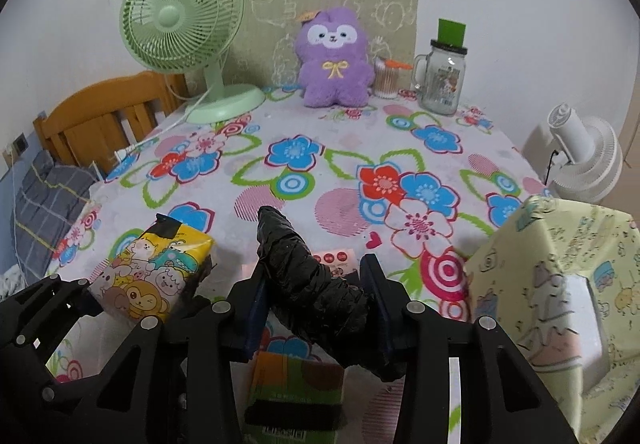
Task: Organize soft objects
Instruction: 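Lift both held items and carry them toward the yellow-green paper box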
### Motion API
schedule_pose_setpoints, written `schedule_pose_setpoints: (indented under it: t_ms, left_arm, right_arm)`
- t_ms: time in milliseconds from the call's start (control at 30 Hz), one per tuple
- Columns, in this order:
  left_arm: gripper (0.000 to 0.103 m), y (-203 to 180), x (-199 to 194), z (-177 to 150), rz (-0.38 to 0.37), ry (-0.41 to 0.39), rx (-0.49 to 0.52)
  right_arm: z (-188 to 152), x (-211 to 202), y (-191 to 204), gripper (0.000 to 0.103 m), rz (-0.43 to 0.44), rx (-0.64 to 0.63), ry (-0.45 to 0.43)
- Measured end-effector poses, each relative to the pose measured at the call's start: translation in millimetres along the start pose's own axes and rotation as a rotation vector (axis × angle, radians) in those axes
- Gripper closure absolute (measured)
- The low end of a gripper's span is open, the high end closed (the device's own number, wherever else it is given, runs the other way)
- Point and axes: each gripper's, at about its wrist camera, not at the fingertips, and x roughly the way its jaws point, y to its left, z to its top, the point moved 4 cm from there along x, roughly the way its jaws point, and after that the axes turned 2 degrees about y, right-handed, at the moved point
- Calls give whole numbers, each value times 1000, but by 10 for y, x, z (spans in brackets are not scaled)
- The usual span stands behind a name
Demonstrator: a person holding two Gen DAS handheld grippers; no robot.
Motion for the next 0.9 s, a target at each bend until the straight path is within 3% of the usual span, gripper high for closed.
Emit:
schedule_pose_setpoints:
  t_ms: [900]
  left_arm:
    - [50,-413,-950,-133,9,-157,47]
  right_arm:
    - [-220,-1090,-258,56,-18,59,-145]
